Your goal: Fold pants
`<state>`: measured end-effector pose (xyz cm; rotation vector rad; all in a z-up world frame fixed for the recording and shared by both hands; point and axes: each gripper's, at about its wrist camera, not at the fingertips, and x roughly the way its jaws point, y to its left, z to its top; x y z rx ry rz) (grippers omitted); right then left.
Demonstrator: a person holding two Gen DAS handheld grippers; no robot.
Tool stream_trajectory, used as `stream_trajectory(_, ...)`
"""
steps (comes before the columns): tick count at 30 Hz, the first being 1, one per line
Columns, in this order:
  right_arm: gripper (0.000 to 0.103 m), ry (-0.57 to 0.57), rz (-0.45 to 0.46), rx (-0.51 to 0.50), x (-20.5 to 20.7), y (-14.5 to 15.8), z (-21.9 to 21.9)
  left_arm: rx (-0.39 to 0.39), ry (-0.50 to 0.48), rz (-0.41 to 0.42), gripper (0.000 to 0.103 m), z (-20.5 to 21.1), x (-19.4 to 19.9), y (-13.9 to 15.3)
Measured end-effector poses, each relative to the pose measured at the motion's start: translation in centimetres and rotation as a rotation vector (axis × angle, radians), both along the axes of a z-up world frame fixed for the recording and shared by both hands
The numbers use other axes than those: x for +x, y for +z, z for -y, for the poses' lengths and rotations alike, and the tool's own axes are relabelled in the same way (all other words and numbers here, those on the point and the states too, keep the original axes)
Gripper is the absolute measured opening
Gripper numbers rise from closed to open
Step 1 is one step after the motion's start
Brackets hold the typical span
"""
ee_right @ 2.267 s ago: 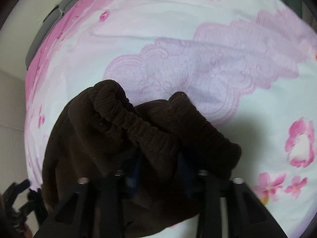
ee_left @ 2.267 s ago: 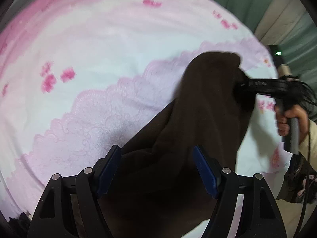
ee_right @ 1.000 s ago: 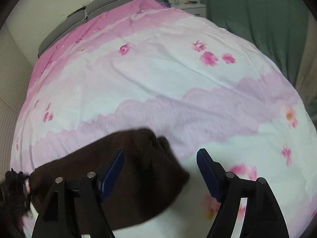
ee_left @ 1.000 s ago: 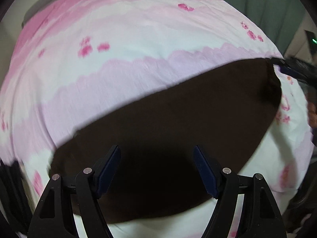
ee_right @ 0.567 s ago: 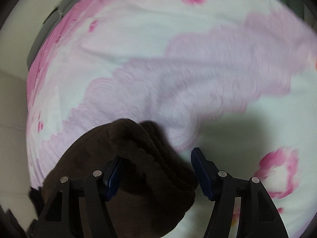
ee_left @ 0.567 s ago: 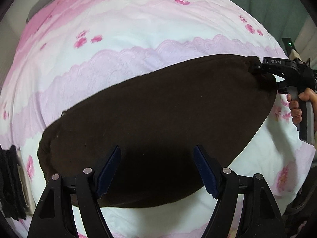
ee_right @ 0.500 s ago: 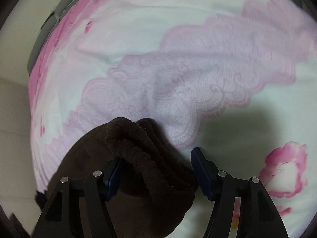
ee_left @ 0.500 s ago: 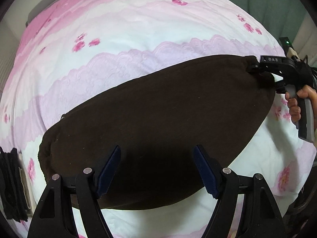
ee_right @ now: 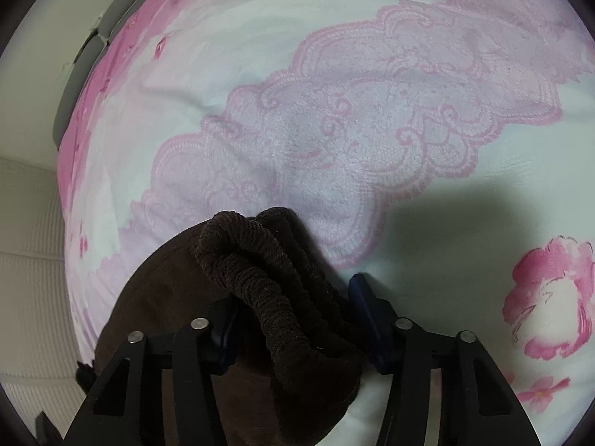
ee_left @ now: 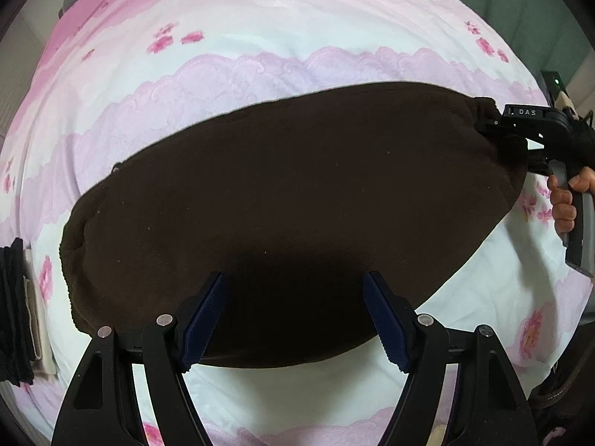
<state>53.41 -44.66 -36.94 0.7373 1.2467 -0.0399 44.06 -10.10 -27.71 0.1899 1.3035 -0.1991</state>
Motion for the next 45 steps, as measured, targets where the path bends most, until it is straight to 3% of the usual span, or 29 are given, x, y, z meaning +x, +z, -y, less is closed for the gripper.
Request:
stream_trajectory(3, 0.034, 0.022, 0.005, -0.052, 0.4, 1.8, -0.2, -0.059, -0.02, 0.022, 0.075, 0.5, -0.3, 1.0)
stream_trajectory(5, 0.028, -0.007, 0.056, -0.06, -0.4, 4.5, 0.0, -0.096, -0.036, 0.026, 0.075, 1.0, -0.5, 1.4)
stream_trajectory(7, 0.027, -0.033, 0.141, -0.075, -1.7, 7.7, 0.1, -0.117, -0.044, 0.016, 0.075, 1.5, -0.6, 0.9)
stream_trajectory(10, 0.027, -0.066, 0.157, -0.064, -2.6, 8.8, 0.3, -0.122, -0.032, -0.03, 0.075, 2.3, -0.6, -0.8)
stream_trajectory(15, 0.027, -0.075, 0.106, -0.058, -2.5, 7.6, 0.5, 0.011, -0.092, -0.053, 0.075, 3.8, -1.2, -4.8)
stream_trajectory(19, 0.027, -0.07, 0.104, -0.084, -2.9, 8.6, -0.4, 0.068, -0.122, -0.058, 0.075, 4.7, -1.0, -5.3)
stream_trajectory(21, 0.027, -0.046, 0.112, -0.13, -3.1, 9.7, -1.2, 0.047, -0.11, -0.055, 0.074, 4.5, -0.8, -4.1)
stream_trajectory(24, 0.027, -0.022, 0.134, -0.186, -3.6, 12.1, -2.4, -0.077, -0.05, 0.022, 0.074, 2.6, -0.9, 0.7)
stream_trajectory(27, 0.027, 0.012, 0.175, -0.248, -4.2, 15.0, -4.1, -0.121, 0.017, 0.099, 0.074, -0.4, -1.4, 4.8)
stream_trajectory(34, 0.027, 0.16, 0.226, -0.459, -4.6, 20.5, -12.4, -0.138, 0.182, 0.205, 0.074, -9.6, -3.6, 10.4)
stream_trajectory(40, 0.027, 0.374, 0.289, -0.576, -4.6, 22.8, -24.4, -0.159, 0.288, 0.21, 0.074, -16.6, -5.9, 11.1)
stream_trajectory(45, 0.027, 0.529, 0.313, -0.654, -5.3, 22.7, -34.4, -0.203, 0.305, 0.182, 0.074, -21.4, -4.7, 11.0)
